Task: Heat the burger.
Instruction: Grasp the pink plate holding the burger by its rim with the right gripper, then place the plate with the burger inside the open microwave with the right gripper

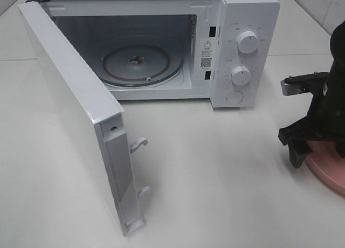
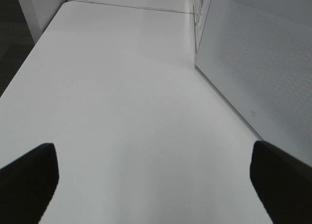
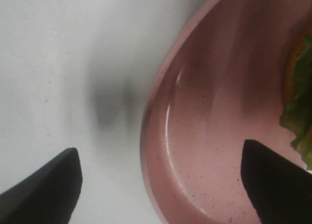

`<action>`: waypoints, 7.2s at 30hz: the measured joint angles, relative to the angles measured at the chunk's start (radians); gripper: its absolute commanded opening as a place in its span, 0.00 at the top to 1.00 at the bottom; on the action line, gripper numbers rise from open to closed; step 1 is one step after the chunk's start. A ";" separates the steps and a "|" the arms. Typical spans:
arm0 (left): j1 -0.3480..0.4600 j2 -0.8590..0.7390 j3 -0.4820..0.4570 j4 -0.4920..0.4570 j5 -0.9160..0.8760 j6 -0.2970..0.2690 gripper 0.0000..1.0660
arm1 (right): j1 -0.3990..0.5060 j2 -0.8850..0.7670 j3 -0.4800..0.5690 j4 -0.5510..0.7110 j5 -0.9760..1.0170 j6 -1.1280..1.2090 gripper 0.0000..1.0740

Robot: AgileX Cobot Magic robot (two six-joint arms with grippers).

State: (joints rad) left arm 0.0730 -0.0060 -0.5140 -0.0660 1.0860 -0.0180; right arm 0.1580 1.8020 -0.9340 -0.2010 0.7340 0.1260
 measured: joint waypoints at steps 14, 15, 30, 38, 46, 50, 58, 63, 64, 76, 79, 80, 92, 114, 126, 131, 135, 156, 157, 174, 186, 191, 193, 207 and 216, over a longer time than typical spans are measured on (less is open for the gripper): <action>0.000 0.000 0.000 0.000 0.000 0.000 0.06 | -0.048 0.109 -0.008 0.066 -0.092 -0.074 0.28; 0.000 0.000 0.000 0.000 0.000 0.000 0.06 | -0.048 0.110 -0.009 0.069 -0.098 -0.078 0.29; 0.000 0.000 0.000 0.000 0.000 0.000 0.06 | -0.050 0.114 -0.012 0.061 -0.112 -0.126 1.00; 0.000 0.000 0.000 0.000 0.000 0.000 0.06 | -0.050 0.107 -0.017 0.063 -0.103 -0.119 1.00; 0.000 0.000 0.000 0.000 0.000 0.000 0.06 | -0.050 0.107 -0.017 0.063 -0.114 -0.078 1.00; 0.000 0.000 0.000 0.000 0.000 0.000 0.06 | -0.047 0.107 -0.017 0.043 -0.112 -0.063 1.00; 0.000 0.000 0.000 0.000 0.000 0.000 0.06 | 0.022 0.044 -0.015 -0.076 -0.018 0.013 1.00; 0.000 0.000 0.000 0.000 0.000 0.000 0.06 | 0.108 -0.046 0.007 -0.116 0.058 0.062 1.00; 0.000 0.000 0.000 0.000 0.000 0.000 0.06 | 0.128 -0.066 0.017 -0.128 0.071 0.074 1.00; 0.000 0.000 0.000 0.000 0.000 0.000 0.06 | 0.367 -0.282 0.152 -0.249 0.150 0.136 1.00; 0.000 0.000 0.000 0.000 0.000 0.000 0.06 | 0.477 -0.357 0.224 -0.273 0.153 0.143 1.00; 0.000 0.000 0.000 0.000 0.000 0.000 0.06 | 0.500 -0.372 0.238 -0.274 0.153 0.144 1.00; 0.000 0.000 0.000 0.000 0.000 0.000 0.06 | 0.793 -0.473 0.360 -0.297 0.117 0.087 1.00; 0.000 0.000 0.000 0.000 0.000 0.000 0.06 | 0.831 -0.469 0.363 -0.410 -0.182 -0.642 1.00; 0.000 0.000 0.000 0.000 0.000 0.000 0.06 | 0.717 -0.323 0.290 -0.411 -0.340 -0.808 1.00; 0.000 0.000 0.000 0.000 0.000 0.000 0.06 | 0.708 -0.263 0.257 -0.418 -0.375 -0.816 1.00; 0.000 0.000 0.000 0.000 0.000 0.000 0.06 | 0.707 -0.236 0.253 -0.418 -0.384 -0.824 1.00; 0.000 0.000 0.000 0.000 0.000 0.000 0.06 | 0.585 -0.071 0.042 -0.055 -0.343 -1.225 1.00; 0.000 0.000 0.000 0.000 0.000 0.000 0.06 | 0.580 -0.068 0.036 -0.048 -0.338 -1.234 1.00; 0.000 0.000 0.000 0.000 0.000 0.000 0.06 | 0.546 0.023 -0.118 0.009 -0.259 -1.304 1.00; 0.000 0.000 0.000 0.000 0.000 0.000 0.06 | 0.546 0.095 -0.256 0.026 -0.217 -1.325 1.00; 0.000 0.000 0.000 0.000 0.000 0.000 0.06 | 0.546 0.097 -0.284 0.026 -0.216 -1.337 1.00; 0.000 0.000 0.000 0.000 0.000 0.000 0.06 | 0.546 0.100 -0.288 0.026 -0.216 -1.342 1.00; 0.000 0.000 0.000 0.000 0.000 0.000 0.06 | 0.546 0.100 -0.290 0.024 -0.216 -1.367 1.00; 0.000 0.000 0.000 0.000 0.000 0.000 0.06 | 0.546 0.152 -0.381 0.032 -0.183 -1.378 1.00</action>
State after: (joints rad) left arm 0.0730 -0.0060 -0.5140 -0.0660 1.0860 -0.0180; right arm 0.7040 1.9540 -1.3150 -0.1690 0.5510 -1.2520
